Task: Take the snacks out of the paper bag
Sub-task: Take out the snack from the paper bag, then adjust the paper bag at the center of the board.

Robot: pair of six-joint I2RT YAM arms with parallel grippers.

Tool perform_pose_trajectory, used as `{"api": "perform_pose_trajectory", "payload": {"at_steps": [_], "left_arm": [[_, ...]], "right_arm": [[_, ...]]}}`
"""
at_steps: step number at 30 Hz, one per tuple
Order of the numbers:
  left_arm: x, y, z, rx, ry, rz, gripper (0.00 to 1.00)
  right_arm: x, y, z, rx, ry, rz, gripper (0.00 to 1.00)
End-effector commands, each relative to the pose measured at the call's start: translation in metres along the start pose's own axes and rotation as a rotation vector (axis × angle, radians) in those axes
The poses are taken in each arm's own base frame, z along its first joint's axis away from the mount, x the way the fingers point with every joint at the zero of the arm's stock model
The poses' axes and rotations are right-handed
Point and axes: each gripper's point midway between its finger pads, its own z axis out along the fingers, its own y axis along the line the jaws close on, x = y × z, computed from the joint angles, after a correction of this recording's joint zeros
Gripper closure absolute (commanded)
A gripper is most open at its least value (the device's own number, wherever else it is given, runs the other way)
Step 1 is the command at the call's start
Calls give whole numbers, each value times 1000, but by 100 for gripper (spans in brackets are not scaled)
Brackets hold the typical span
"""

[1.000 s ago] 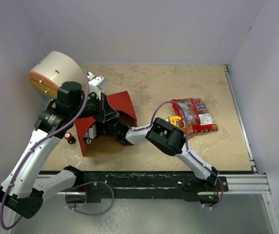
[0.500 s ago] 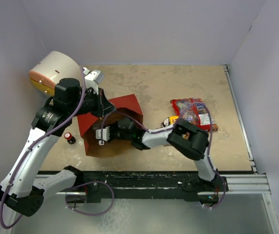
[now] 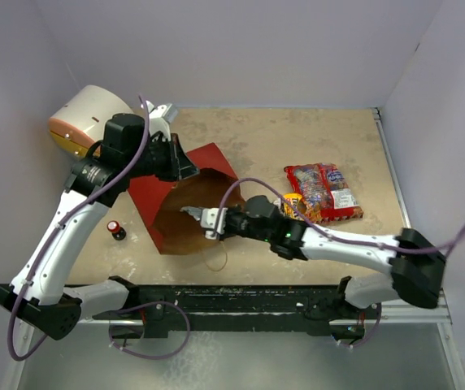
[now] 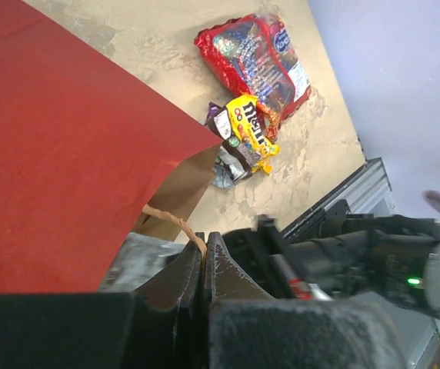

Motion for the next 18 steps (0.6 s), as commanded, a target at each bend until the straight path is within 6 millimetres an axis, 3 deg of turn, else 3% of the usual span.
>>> {"api": "perform_pose_trajectory", "payload": {"at_steps": [1, 5, 9, 12, 15, 18], "left_arm": [[-24, -22, -13, 43, -58, -37, 100], [-25, -20, -8, 37, -30, -89, 100], [-32, -35, -6, 126, -7, -148, 100], [-46, -51, -10, 212, -2, -199, 100], [-59, -54, -17, 268, -3, -287, 100], [-69, -51, -26, 344, 2, -412, 100]], "right_arm": [[-27, -19, -60, 42, 7, -2, 100], [-61, -48, -123, 146, -34, -46, 100], [-82, -114, -188, 508, -45, 3, 100], [-86, -165, -236, 846, -26, 92, 100], [-82, -194, -266, 1080, 4, 210, 100], [-65, -207, -271, 1203, 55, 349, 100]]}}
